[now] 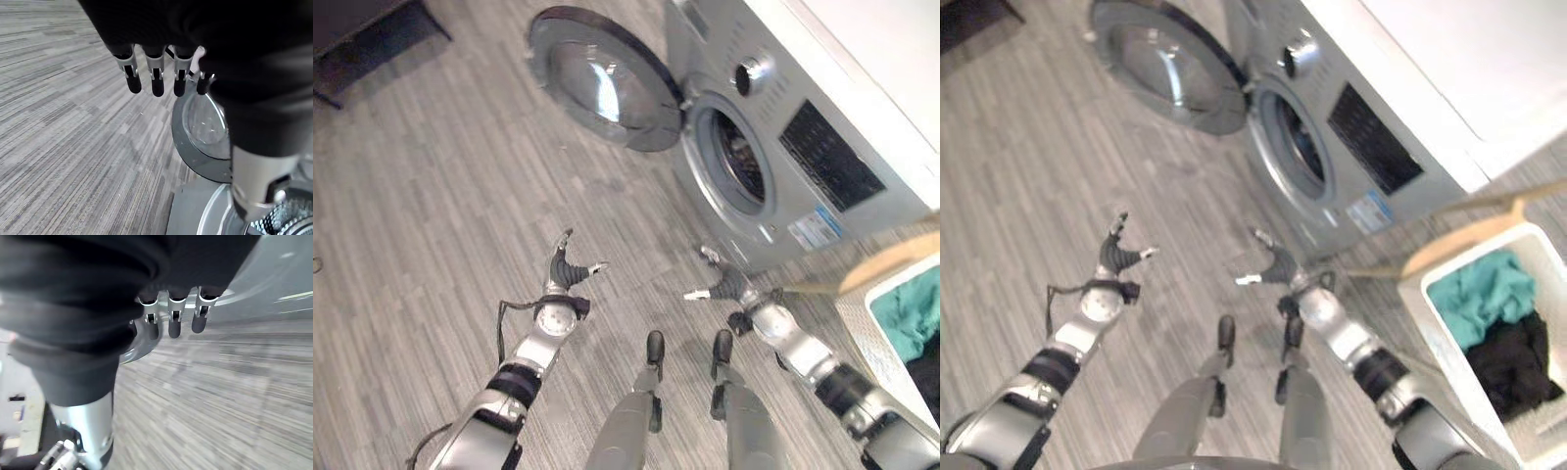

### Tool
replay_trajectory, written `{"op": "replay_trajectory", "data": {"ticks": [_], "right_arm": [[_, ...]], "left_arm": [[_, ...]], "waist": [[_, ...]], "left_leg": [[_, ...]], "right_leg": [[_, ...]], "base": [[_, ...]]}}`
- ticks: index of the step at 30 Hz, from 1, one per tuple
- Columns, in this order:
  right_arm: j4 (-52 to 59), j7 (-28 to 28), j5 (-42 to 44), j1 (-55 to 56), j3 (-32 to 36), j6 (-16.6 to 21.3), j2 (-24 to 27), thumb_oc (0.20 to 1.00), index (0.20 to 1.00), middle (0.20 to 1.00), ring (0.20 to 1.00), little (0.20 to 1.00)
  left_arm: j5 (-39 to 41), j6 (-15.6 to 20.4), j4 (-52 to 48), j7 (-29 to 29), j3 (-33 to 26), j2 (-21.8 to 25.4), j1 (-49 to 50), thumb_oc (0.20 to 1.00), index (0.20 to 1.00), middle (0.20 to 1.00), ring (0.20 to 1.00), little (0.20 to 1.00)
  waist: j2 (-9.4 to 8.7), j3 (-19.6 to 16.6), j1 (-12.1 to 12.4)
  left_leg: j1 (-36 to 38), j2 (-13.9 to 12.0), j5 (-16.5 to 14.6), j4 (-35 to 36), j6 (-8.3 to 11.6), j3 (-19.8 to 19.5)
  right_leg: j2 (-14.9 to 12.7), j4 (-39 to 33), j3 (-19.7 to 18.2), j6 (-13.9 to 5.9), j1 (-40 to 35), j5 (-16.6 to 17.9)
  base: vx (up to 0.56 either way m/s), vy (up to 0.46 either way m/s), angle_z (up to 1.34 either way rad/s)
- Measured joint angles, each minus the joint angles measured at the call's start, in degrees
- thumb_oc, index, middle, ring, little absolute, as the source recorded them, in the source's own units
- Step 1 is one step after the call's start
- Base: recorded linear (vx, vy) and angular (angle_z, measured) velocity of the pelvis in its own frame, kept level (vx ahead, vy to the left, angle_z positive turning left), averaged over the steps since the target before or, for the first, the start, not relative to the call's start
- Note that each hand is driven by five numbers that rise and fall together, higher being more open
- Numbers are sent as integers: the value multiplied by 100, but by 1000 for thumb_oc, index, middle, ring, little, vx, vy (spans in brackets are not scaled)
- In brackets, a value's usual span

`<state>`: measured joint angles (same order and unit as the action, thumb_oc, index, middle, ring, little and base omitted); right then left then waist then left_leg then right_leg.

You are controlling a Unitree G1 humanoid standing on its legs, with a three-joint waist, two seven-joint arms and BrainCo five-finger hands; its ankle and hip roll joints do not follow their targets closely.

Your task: Grab the laundry basket,head to the washer,open it,put in the laundry and shut it.

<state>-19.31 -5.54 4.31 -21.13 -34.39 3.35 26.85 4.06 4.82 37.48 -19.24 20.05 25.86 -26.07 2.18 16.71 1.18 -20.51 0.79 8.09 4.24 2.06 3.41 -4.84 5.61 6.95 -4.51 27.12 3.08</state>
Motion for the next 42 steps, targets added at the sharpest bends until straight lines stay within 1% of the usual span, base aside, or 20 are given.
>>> {"op": "replay_trajectory", "data": {"ticks": [2, 3, 4, 5, 7, 8, 10, 12, 13, 15, 16, 17, 21, 27, 30, 32, 36, 40, 41, 42], "right_arm": [[-23, 99, -153, 114, 31, 39, 76, 1000, 1000, 1000, 1000, 1000], [-28, 116, -162, 99, 44, 53, 85, 1000, 1000, 1000, 1000, 1000], [-147, 203, -156, 203, 23, 70, 101, 1000, 1000, 1000, 1000, 1000], [-194, 243, -155, 210, 88, 92, 122, 1000, 1000, 1000, 1000, 1000], [-239, 326, -150, 330, 167, 63, 138, 1000, 1000, 1000, 1000, 1000], [-224, 326, -141, 434, 246, 82, 159, 1000, 1000, 1000, 1000, 1000], [-166, 322, -104, 413, 295, 96, 195, 1000, 1000, 1000, 1000, 1000], [55, 314, -77, 472, 416, 157, 359, 1000, 1000, 1000, 1000, 1000], [232, 293, -15, 532, 602, 207, 402, 1000, 1000, 1000, 1000, 1000], [316, 246, 78, 540, 783, 293, 477, 1000, 1000, 1000, 1000, 1000], [335, 228, 88, 549, 894, 295, 511, 1000, 1000, 1000, 1000, 1000], [517, 182, 143, 619, 1038, 294, 634, 1000, 1000, 1000, 1000, 1000], [792, 70, 269, 743, 1241, 336, 629, 1000, 1000, 1000, 1000, 1000], [1113, -60, 355, 906, 1573, 536, 604, 1000, 1000, 1000, 1000, 1000], [1180, -125, 362, 965, 1611, 587, 580, 1000, 1000, 1000, 1000, 1000], [1191, -156, 370, 1037, 1623, 642, 571, 1000, 1000, 1000, 1000, 1000], [1197, -177, 480, 1211, 1650, 656, 560, 1000, 1000, 1000, 1000, 1000], [1200, -190, 480, 1219, 1669, 692, 552, 1000, 1000, 1000, 1000, 1000], [1213, -194, 481, 1220, 1693, 723, 522, 1000, 1000, 1000, 1000, 1000], [1219, -193, 481, 1224, 1699, 752, 507, 1000, 1000, 1000, 1000, 1000]], "left_arm": [[-97, -38, 357, -27, 59, 177, -344, 1000, 1000, 1000, 1000, 1000], [-103, -58, 506, -34, 67, 241, -437, 1000, 1000, 1000, 1000, 1000], [-164, -115, 698, -62, 71, 367, -666, 1000, 1000, 1000, 1000, 1000], [-204, -119, 877, -72, 93, 395, -807, 1000, 1000, 1000, 1000, 1000], [-273, -175, 1272, -67, 209, 636, -1097, 1000, 1000, 1000, 1000, 1000], [-322, -216, 1527, -61, 217, 774, -1301, 1000, 1000, 1000, 1000, 1000], [-441, -306, 2109, -66, 189, 970, -1670, 1000, 1000, 1000, 1000, 1000], [-528, -373, 2486, -69, 6, 1240, -1975, 1000, 1000, 1000, 1000, 1000], [-530, -408, 2628, -74, -94, 1404, -2113, 1000, 1000, 1000, 1000, 1000], [-531, -477, 2726, -75, -264, 1656, -2189, 1000, 1000, 1000, 1000, 1000], [-532, -480, 2777, -76, -310, 1730, -2197, 1000, 1000, 1000, 1000, 1000], [-532, -500, 2861, -80, -556, 1861, -2177, 1000, 1000, 1000, 1000, 1000], [-528, -521, 2811, -114, -868, 1900, -2028, 1000, 1000, 1000, 1000, 1000], [-526, -533, 2708, -219, -930, 1942, -1801, 1000, 1000, 1000, 1000, 1000], [-538, -542, 2643, -348, -931, 2038, -1721, 1000, 1000, 1000, 1000, 1000], [-542, -546, 2651, -398, -943, 2208, -1683, 1000, 1000, 1000, 1000, 1000], [-544, -623, 2633, -615, -1015, 2244, -1693, 1000, 1000, 1000, 1000, 1000], [-569, -722, 2578, -853, -1189, 2244, -1670, 1000, 1000, 1000, 1000, 1000], [-620, -786, 2409, -1020, -1380, 2243, -1630, 1000, 1000, 1000, 1000, 1000], [-658, -784, 2371, -1088, -1428, 2252, -1646, 1000, 1000, 1000, 1000, 1000]], "waist": [[-77, 150, -284], [-68, 208, -288], [-145, 292, -456], [-145, 321, -455], [-193, 395, -535], [-214, 453, -679], [-241, 535, -745], [-239, 587, -902], [-270, 655, -933], [-264, 782, -1039], [-276, 824, -1058], [-299, 867, -1062], [-301, 869, -1060], [-311, 874, -1031], [-418, 929, -1035], [-544, 973, -1001], [-600, 983, -1007], [-645, 986, -984], [-648, 986, -976], [-648, 986, -973]], "left_leg": [[-21, -49, -2, 17, -1, 207], [-24, -68, 3, 23, -9, 235], [-29, -100, -10, 32, -11, 337], [-29, -117, 1, 32, -30, 406], [-40, -161, -24, 35, -60, 535], [-48, -189, -40, 35, -57, 610], [-61, -199, -61, 36, -73, 726], [-152, -222, -71, 37, -64, 834], [-175, -229, -74, 37, -65, 884], [-206, -233, -73, 37, -64, 921], [-206, -236, -73, 37, -64, 957], [-207, -243, -86, 38, -53, 1027], [-192, -278, -106, 38, -24, 1022], [-190, -307, -118, 37, -7, 954], [-181, -299, -118, 37, -7, 850], [-208, -296, -120, 36, -3, 825], [-324, -294, -99, 36, 5, 671], [-338, -317, -84, 37, -11, 659], [-337, -322, -83, 36, -10, 637], [-337, -320, -79, 36, -12, 615]], "right_leg": [[82, -98, -161, 21, 88, 128], [98, -96, -196, 22, 98, 145], [174, -127, -305, 13, 186, 195], [192, -119, -357, 27, 190, 216], [238, -158, -451, 44, 243, 275], [287, -232, -521, 33, 268, 329], [337, -287, -611, 65, 301, 381], [392, -409, -701, 90, 380, 477], [410, -448, -749, 131, 420, 542], [425, -524, -744, 268, 438, 692], [435, -534, -752, 271, 448, 712], [447, -589, -754, 300, 473, 766], [477, -609, -736, 322, 473, 784], [485, -606, -636, 333, 436, 792], [472, -608, -580, 331, 395, 790], [457, -659, -553, 303, 384, 770], [439, -795, -404, 298, 366, 774], [444, -803, -343, 314, 348, 815], [442, -807, -300, 317, 334, 817], [440, -807, -282, 319, 327, 818]], "base": [[-17, 29, -46], [-11, 23, -47], [-8, 10, -37], [-10, 8, -47], [-20, 4, -38], [-28, 12, -33], [-20, 11, -31], [-19, 17, -28], [-8, 13, -29], [9, 1, -18], [13, -9, -29], [16, -11, -30], [12, -8, -11], [10, -4, 6], [-1, -8, 12], [0, -35, 8], [11, -24, 16], [16, -24, 7], [6, -7, 9], [13, -3, 9]]}}
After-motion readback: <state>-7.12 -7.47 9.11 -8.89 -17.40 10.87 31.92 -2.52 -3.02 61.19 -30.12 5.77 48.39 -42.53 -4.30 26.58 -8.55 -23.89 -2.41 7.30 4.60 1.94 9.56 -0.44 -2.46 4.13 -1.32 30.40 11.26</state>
